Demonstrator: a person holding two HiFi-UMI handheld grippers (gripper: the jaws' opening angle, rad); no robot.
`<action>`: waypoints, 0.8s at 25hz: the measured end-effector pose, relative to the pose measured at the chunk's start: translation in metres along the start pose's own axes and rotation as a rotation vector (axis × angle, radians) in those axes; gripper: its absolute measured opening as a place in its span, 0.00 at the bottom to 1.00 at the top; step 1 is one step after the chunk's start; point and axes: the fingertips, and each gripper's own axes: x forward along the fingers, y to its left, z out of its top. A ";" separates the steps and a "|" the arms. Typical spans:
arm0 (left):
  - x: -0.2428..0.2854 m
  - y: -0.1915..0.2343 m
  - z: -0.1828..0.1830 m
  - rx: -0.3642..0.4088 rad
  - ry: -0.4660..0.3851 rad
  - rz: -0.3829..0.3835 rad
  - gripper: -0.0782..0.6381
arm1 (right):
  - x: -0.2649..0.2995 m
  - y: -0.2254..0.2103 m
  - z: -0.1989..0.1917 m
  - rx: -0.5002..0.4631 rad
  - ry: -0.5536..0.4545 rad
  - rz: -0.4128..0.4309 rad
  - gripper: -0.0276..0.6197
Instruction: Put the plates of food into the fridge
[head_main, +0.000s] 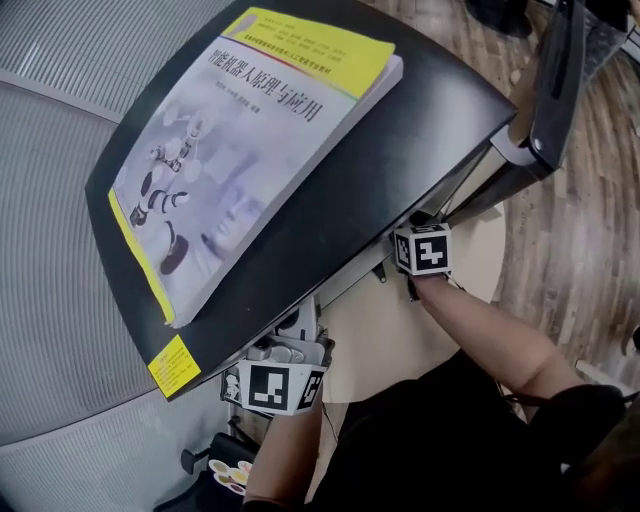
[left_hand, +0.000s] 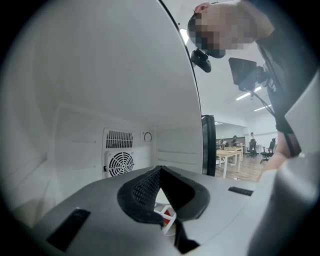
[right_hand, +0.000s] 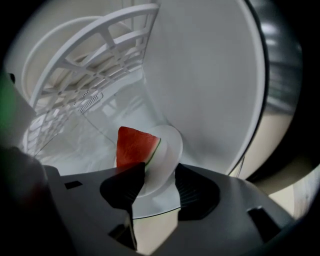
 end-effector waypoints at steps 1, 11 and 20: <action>-0.001 -0.001 0.000 0.002 0.001 0.001 0.11 | 0.001 0.000 0.001 -0.017 -0.005 -0.002 0.31; -0.008 -0.005 0.006 0.019 -0.006 0.022 0.11 | -0.002 -0.009 0.003 -0.067 -0.039 -0.042 0.32; -0.013 -0.017 0.014 0.040 -0.010 0.018 0.11 | -0.011 -0.005 0.005 -0.087 -0.061 -0.009 0.32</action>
